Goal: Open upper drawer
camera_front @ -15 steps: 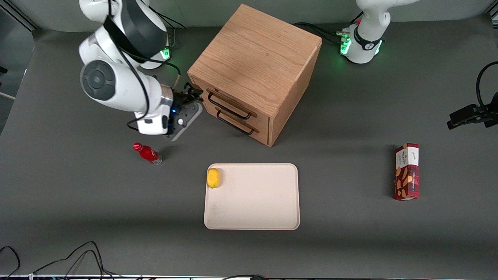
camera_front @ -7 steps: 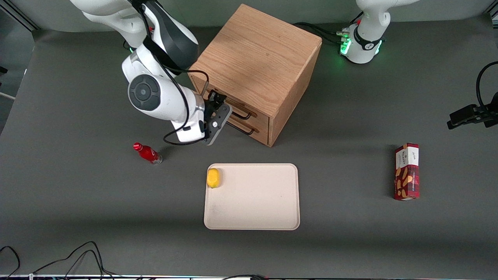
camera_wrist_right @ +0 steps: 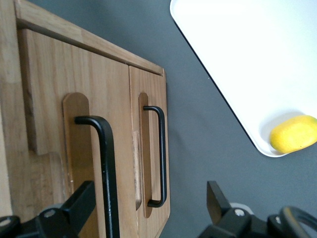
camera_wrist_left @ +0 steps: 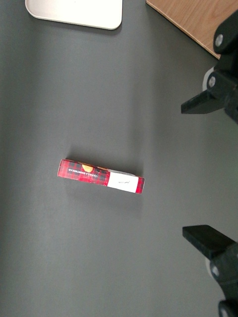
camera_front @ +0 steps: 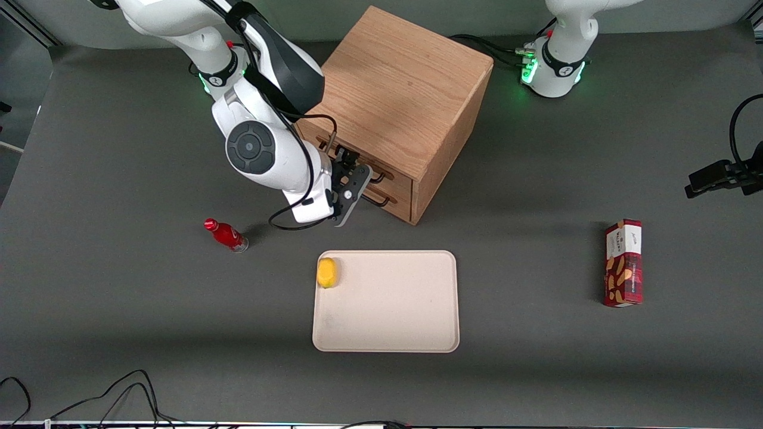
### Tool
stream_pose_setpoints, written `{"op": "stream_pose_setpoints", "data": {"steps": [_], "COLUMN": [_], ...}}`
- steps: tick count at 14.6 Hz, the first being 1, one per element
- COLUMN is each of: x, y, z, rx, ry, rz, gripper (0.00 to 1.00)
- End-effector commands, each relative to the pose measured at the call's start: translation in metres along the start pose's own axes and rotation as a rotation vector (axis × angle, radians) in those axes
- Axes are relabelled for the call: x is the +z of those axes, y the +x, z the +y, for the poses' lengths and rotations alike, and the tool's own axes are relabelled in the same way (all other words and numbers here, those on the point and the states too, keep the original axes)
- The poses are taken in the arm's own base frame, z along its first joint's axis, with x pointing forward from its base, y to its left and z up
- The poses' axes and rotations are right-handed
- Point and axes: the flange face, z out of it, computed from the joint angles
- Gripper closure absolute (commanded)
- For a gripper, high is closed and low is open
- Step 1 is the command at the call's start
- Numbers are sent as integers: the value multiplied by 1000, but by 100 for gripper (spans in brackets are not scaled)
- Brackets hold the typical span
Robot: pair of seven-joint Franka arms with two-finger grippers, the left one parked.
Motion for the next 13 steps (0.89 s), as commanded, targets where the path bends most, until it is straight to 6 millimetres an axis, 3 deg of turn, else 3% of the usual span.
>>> {"op": "stream_pose_setpoints", "data": {"steps": [1, 7, 13], "x": [5, 18, 25], "y": [3, -6, -6], "z": [0, -7, 0], "rx": [-49, -52, -69], "ry": [-12, -23, -31], "rz": [-6, -5, 9], "gripper": [0, 0, 0]}}
